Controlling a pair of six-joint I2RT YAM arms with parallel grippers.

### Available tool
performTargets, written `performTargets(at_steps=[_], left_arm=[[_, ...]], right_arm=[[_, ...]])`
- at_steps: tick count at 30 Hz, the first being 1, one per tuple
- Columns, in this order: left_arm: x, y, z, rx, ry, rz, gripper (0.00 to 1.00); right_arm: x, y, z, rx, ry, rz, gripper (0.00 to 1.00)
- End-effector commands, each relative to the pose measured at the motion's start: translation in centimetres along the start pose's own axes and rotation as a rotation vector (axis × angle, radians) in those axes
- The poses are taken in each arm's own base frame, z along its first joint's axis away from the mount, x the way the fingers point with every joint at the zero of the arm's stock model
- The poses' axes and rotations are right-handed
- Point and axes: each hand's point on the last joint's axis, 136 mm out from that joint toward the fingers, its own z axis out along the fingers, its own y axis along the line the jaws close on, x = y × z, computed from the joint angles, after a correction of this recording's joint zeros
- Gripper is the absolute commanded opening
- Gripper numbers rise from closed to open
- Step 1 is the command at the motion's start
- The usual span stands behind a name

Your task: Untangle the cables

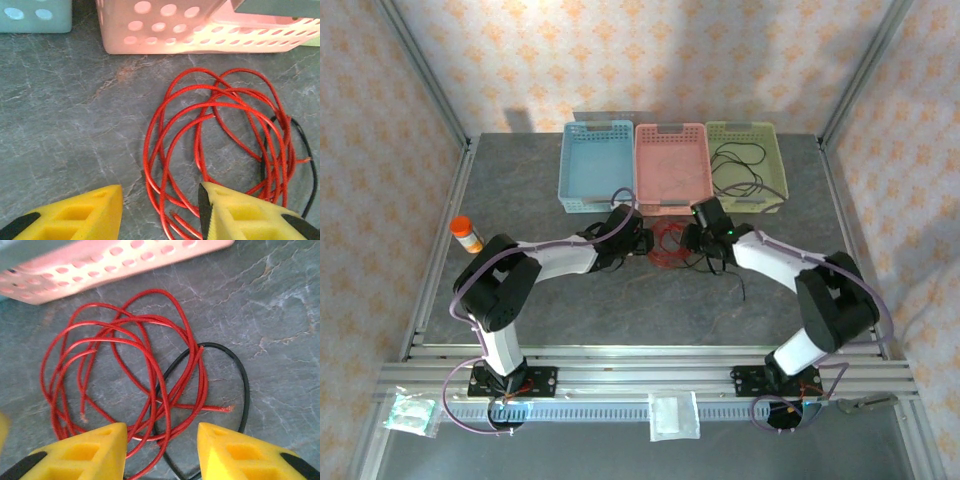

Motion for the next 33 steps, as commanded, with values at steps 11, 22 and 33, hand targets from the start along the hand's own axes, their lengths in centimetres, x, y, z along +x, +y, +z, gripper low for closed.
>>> performTargets(at_steps=[11, 22, 33], left_arm=[[-0.9, 1.1, -3.5, 0.015, -0.108, -0.015, 0.46], [0.1, 2.6, -4.7, -0.03, -0.097, -0.035, 0.47], [2.0, 1.9, -3.7, 0.032, 0.031, -0.035, 0.42]], right_arm=[[-0.4, 0.1, 3.4, 0.142, -0.034, -0.105, 0.45], [1.1, 0.1, 4.2, 0.133, 0.014, -0.244, 0.22], [3.8, 0.9, 1.7, 0.013, 0.071, -0.362, 0.11]])
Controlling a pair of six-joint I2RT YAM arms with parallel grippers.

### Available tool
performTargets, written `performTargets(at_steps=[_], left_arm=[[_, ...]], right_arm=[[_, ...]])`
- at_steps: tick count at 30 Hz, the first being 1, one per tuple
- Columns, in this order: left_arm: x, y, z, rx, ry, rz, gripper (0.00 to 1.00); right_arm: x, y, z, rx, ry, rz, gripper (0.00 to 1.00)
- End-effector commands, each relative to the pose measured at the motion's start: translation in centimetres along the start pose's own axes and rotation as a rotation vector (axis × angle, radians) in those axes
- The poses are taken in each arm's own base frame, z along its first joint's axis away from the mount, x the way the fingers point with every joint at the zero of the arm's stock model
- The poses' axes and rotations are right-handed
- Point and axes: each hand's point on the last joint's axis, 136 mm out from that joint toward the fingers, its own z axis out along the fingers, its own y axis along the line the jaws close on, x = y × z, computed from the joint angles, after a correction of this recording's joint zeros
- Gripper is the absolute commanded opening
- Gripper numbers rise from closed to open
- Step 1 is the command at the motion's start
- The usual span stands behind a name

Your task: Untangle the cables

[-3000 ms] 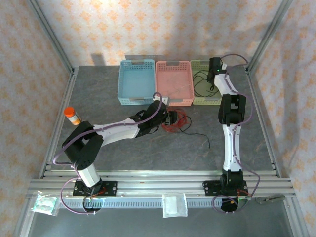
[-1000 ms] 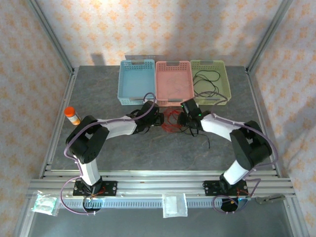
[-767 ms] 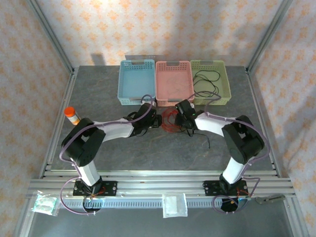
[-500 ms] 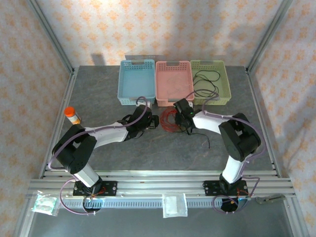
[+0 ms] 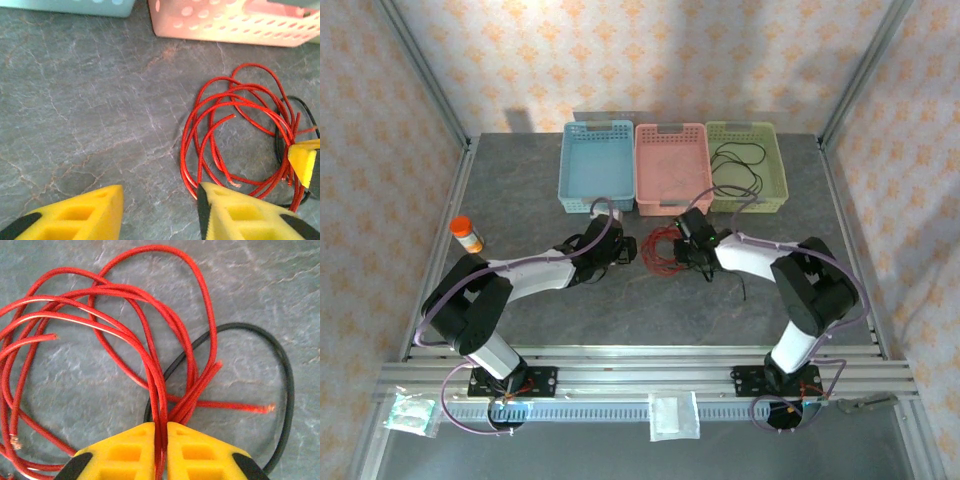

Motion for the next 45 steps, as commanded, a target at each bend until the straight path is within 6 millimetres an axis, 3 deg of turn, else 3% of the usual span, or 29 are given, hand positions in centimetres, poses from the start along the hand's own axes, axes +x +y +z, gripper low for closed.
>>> performTargets(at_steps=[1, 7, 11, 29, 31, 40, 45], left_arm=[[0.3, -1.1, 0.5, 0.045, 0.056, 0.004, 0.4], [0.1, -2.4, 2.0, 0.068, 0.108, 0.028, 0.32], [0.6, -1.6, 3.1, 0.004, 0.151, 0.042, 0.27], [1.3, -0.8, 5.7, -0.077, 0.239, 0.114, 0.23], [2.2, -0.3, 6.5, -0.091, 0.265, 0.116, 0.23], [3.1, 0.4, 7.1, -0.13, 0.297, 0.147, 0.23], [2.7, 0.7, 6.8, -0.162, 0.278, 0.16, 0.15]], right_arm=[[0.8, 0.6, -1.1, -0.032, 0.015, -0.066, 0.1], [1.1, 1.2, -1.5, -0.056, 0.016, -0.09, 0.09], [0.7, 1.4, -1.7, -0.059, 0.004, -0.082, 0.09], [0.6, 0.9, -1.2, -0.025, 0.006, -0.052, 0.09], [0.6, 0.9, -1.1, -0.024, 0.008, -0.053, 0.09], [0.5, 1.0, -1.0, -0.027, 0.005, -0.048, 0.08], [0.3, 1.0, -1.0, -0.021, -0.001, -0.048, 0.08]])
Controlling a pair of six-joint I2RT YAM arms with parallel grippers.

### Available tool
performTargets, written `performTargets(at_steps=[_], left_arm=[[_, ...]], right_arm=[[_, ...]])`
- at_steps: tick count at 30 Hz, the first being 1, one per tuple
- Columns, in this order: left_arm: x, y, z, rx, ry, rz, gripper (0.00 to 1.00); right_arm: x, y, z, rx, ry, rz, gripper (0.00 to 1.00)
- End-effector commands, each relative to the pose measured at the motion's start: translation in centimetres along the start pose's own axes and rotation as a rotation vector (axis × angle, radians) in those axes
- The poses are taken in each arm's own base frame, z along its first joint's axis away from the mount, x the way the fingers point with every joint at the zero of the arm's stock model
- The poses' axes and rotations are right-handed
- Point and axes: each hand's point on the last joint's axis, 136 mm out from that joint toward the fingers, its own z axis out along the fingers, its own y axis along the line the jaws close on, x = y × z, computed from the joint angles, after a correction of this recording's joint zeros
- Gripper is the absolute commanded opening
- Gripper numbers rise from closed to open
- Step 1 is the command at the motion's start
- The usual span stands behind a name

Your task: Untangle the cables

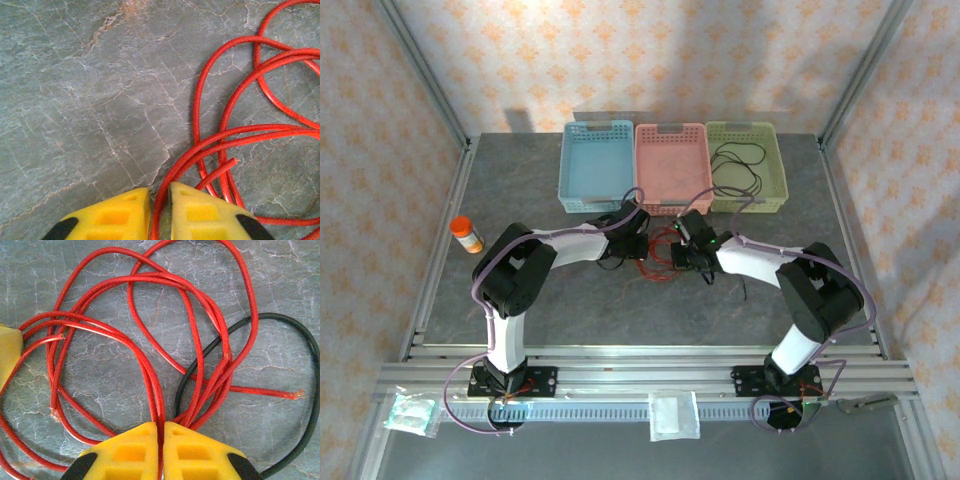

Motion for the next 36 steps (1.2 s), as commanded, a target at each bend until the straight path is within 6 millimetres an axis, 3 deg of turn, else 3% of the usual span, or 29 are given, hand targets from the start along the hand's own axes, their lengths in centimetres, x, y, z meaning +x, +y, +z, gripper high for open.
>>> performTargets(at_steps=[1, 5, 9, 13, 18, 23, 29, 36], left_arm=[[0.8, 1.4, 0.6, -0.082, 0.024, 0.025, 0.13], [-0.9, 0.6, -1.1, -0.051, -0.038, 0.019, 0.08], [-3.3, -0.2, -4.3, -0.028, -0.131, 0.019, 0.06], [-4.9, -0.2, -6.8, -0.006, -0.2, -0.006, 0.03], [-6.9, -1.2, -10.1, 0.1, -0.293, -0.009, 0.0], [-8.2, -2.5, -12.4, 0.198, -0.347, 0.022, 0.0], [-9.7, -2.5, -15.1, 0.322, -0.411, -0.021, 0.0], [-11.4, -4.6, -19.7, 0.457, -0.466, 0.076, 0.0]], right_arm=[[-0.3, -0.5, -0.2, 0.038, -0.01, 0.004, 0.08], [-0.3, -1.2, -0.1, 0.083, -0.012, 0.018, 0.07], [-0.7, -3.0, -0.4, 0.18, -0.046, 0.082, 0.04], [-0.8, -3.4, -0.4, 0.205, -0.054, 0.124, 0.06], [-1.8, -2.9, -1.1, 0.182, -0.089, 0.147, 0.23], [-5.2, -1.4, -4.9, 0.082, -0.245, 0.141, 0.47], [-8.2, -0.9, -10.3, -0.032, -0.442, 0.145, 0.61], [-9.3, 0.8, -11.8, -0.283, -0.49, 0.092, 0.76]])
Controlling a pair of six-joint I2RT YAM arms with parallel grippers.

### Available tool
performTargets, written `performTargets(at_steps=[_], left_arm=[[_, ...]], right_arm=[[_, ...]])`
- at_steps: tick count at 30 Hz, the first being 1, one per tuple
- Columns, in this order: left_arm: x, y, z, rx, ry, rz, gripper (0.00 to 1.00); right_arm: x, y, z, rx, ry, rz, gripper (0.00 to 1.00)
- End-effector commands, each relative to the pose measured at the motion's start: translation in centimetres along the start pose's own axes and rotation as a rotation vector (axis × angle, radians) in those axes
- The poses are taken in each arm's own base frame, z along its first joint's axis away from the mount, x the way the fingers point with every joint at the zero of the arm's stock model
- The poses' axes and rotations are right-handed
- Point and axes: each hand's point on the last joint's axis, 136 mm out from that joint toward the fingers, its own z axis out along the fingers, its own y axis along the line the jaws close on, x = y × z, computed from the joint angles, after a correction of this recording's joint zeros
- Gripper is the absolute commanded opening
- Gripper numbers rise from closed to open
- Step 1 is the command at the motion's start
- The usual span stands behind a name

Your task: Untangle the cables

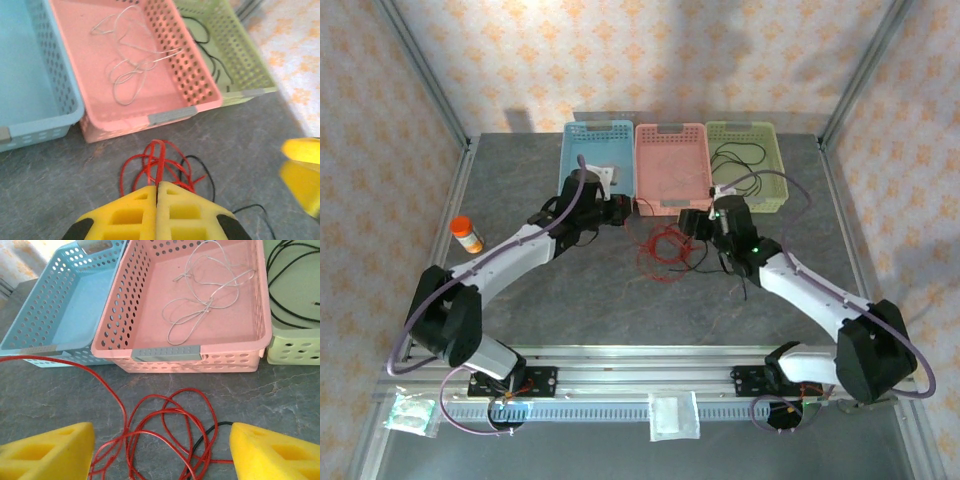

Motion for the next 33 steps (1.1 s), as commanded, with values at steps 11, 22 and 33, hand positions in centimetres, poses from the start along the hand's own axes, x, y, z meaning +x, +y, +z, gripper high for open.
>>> performTargets(at_steps=[11, 22, 33], left_arm=[[-4.2, -7.5, -3.5, 0.278, -0.021, 0.163, 0.0], [-4.4, -9.0, -4.1, 0.348, -0.003, 0.171, 0.0], [-4.3, -7.7, -4.1, 0.278, -0.016, 0.159, 0.0]], right_arm=[[-3.9, 6.7, 0.6, -0.347, -0.118, -0.151, 0.85], [-4.8, 7.7, 4.8, -0.358, -0.119, -0.223, 0.71], [-5.4, 7.9, 5.4, -0.359, -0.133, -0.178, 0.08]])
